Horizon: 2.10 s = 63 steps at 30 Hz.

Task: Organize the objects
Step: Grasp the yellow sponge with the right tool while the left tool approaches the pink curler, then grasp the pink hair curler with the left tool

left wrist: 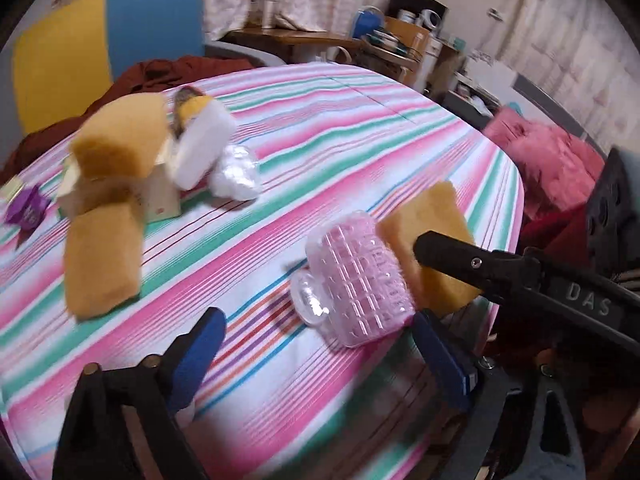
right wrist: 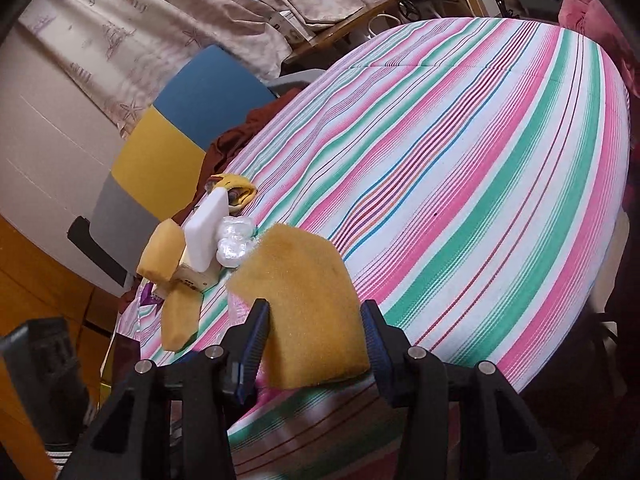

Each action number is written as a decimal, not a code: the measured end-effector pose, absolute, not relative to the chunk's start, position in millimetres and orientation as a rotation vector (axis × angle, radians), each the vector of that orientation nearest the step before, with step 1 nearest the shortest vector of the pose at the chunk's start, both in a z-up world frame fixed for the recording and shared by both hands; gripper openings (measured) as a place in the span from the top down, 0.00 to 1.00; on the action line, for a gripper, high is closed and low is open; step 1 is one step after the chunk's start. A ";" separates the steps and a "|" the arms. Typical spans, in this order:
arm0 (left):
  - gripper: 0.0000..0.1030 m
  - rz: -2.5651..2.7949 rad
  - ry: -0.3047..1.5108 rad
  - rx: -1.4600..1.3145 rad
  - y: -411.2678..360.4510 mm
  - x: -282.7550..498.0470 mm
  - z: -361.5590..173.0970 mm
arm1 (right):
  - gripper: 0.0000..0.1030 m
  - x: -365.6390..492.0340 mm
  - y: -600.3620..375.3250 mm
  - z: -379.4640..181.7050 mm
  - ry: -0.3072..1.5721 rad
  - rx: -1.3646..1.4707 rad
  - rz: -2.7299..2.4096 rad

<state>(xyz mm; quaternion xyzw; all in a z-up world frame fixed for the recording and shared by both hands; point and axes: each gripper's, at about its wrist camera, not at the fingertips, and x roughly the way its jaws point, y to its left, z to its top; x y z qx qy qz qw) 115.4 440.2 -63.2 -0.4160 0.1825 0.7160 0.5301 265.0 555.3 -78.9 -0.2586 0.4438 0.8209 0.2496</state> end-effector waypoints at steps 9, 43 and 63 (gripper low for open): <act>0.24 1.597 0.402 -0.952 451.8 112.0 -68.6 | 0.55 268.5 561.3 -83.0 1.267 -0.693 2.218; 0.19 1.628 0.746 -0.744 497.3 122.2 -61.9 | 0.60 307.3 559.8 -78.4 1.291 -0.677 2.125; 0.15 1.479 0.110 -1.254 498.6 63.4 -61.6 | 0.60 297.4 530.6 -63.5 1.034 -0.798 2.229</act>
